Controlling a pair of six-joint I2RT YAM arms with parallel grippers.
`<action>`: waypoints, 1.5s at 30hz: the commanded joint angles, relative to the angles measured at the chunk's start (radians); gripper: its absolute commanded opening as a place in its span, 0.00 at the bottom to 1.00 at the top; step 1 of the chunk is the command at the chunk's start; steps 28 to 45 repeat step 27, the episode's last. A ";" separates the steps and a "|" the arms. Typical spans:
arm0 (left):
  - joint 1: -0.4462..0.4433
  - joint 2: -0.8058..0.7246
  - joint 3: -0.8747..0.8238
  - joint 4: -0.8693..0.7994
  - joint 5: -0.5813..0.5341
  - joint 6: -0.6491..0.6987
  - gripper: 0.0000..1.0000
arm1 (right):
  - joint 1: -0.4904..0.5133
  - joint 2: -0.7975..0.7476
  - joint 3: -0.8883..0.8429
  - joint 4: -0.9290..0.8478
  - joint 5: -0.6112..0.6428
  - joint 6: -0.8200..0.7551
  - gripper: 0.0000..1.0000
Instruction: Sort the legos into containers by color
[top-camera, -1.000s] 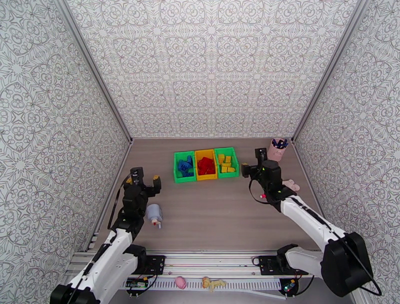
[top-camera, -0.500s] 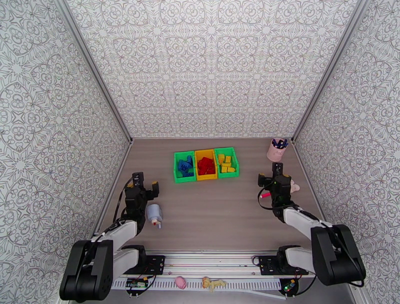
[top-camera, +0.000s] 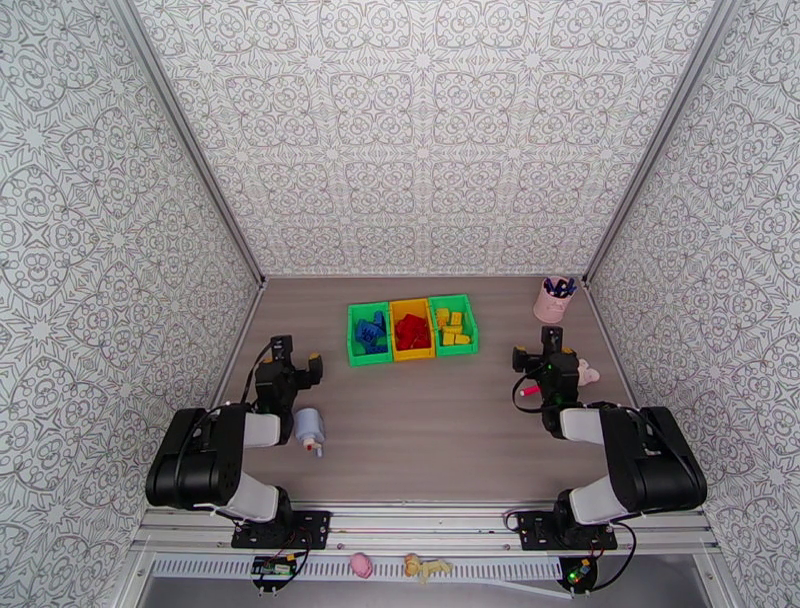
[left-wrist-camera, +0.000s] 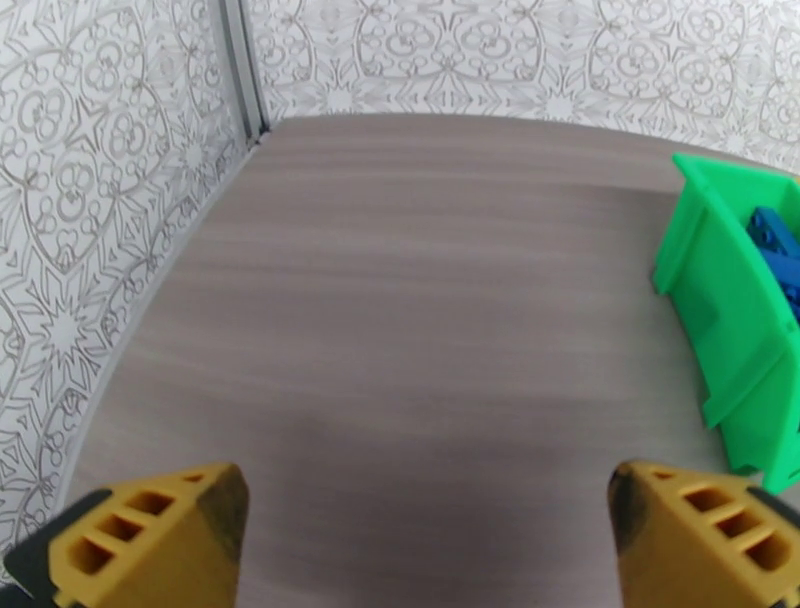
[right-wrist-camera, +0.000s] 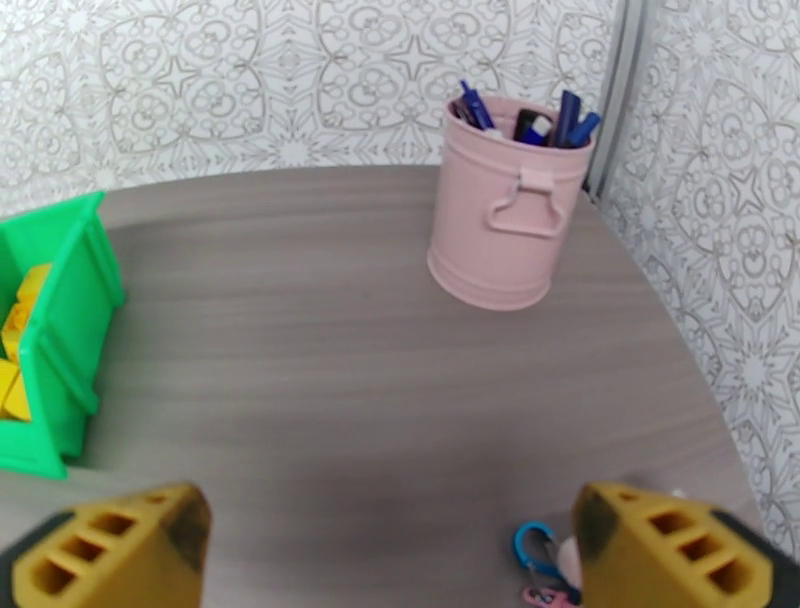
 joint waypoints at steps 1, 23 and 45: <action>-0.004 0.002 0.045 -0.014 0.000 -0.002 1.00 | -0.007 0.000 0.000 0.025 -0.019 0.005 1.00; -0.015 0.002 0.052 -0.025 -0.015 0.009 1.00 | -0.007 0.001 0.000 0.027 -0.017 0.004 0.99; -0.016 0.002 0.051 -0.025 -0.015 0.009 1.00 | -0.007 -0.001 -0.002 0.030 -0.016 0.002 1.00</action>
